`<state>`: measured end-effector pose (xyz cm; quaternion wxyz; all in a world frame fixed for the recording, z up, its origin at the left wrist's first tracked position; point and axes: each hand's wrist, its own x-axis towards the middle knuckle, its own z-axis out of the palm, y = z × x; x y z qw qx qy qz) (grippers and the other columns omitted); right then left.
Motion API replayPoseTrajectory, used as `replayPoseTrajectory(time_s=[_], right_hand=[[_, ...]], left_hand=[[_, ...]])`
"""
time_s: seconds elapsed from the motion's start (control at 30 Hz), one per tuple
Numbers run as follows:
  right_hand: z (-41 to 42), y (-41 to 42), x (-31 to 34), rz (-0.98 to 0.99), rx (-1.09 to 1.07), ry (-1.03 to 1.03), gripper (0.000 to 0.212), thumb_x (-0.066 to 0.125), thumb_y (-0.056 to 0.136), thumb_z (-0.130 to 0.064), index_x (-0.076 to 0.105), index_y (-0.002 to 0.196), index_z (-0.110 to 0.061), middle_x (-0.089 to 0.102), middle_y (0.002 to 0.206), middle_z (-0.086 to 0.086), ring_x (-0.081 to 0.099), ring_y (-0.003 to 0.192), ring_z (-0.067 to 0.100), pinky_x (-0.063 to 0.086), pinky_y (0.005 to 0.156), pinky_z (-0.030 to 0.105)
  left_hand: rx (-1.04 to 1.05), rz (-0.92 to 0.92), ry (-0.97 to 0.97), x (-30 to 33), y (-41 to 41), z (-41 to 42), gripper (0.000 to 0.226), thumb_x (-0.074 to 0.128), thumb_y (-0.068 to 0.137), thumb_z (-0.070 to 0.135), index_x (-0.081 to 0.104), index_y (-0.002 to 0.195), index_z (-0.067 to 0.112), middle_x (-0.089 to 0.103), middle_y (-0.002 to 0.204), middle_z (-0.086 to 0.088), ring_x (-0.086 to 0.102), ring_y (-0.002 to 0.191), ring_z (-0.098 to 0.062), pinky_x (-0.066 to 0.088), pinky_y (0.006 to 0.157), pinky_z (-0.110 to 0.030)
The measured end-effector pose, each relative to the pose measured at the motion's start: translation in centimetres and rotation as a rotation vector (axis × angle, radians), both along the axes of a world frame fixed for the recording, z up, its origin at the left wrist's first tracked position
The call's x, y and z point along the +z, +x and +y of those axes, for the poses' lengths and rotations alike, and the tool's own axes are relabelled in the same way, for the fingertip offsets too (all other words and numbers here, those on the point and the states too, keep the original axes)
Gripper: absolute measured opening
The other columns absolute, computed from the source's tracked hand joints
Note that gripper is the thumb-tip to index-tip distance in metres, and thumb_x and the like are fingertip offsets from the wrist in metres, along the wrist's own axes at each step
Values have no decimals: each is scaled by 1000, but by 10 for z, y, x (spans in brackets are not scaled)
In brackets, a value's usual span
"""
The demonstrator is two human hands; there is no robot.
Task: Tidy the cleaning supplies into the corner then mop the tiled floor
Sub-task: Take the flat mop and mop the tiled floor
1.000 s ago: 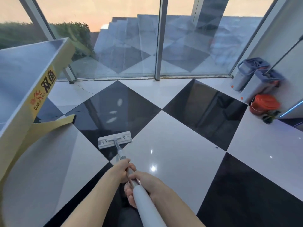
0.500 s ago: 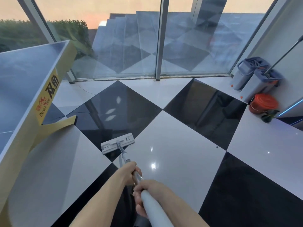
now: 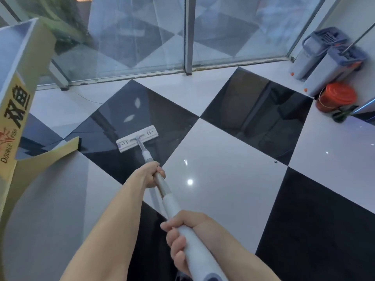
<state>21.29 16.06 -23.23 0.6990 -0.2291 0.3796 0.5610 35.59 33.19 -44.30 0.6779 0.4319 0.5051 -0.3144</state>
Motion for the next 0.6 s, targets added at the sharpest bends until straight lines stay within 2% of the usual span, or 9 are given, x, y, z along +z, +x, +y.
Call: replayPoseTrajectory(time_s=[0.07,0.2,0.37,0.5,0.6], right_hand=[[-7,1,-6,1,-19,-14,12,53,86,-6,53,75,-7,50,49,1,46,30,9,41,34,14],[-19,-6,-9,-47,27,-140,7,55,85,-9,55,80,-4,52,50,4,49,35,12,42,36,14],[-23,-27,-14,-17,81,-171,14,57,84,-16,57,81,-2,53,51,5,51,36,13,44,38,15],[-41,-51,-18,-8,93,-196,19,60,82,-16,60,84,3,58,52,10,56,38,19,45,37,18],[-68,-79,-22,-32,101,-209,22,58,84,-16,60,82,6,63,58,16,62,47,28,46,41,24]], left_hand=[[-1,9,-8,-9,9,-3,26,42,99,15,36,74,12,33,55,2,32,25,-9,30,29,-12],[-16,-10,46,-16,0,-14,24,41,98,14,37,75,11,35,44,0,32,25,-8,30,29,-11],[27,-7,-19,-14,-37,-34,26,43,101,22,38,77,12,32,55,3,31,25,-7,31,29,-12],[103,-37,-64,2,-80,-68,30,46,100,28,37,75,14,32,43,3,31,24,-7,30,28,-11],[144,-44,-101,14,-123,-107,37,45,101,32,34,70,15,31,38,3,29,23,-6,28,27,-10]])
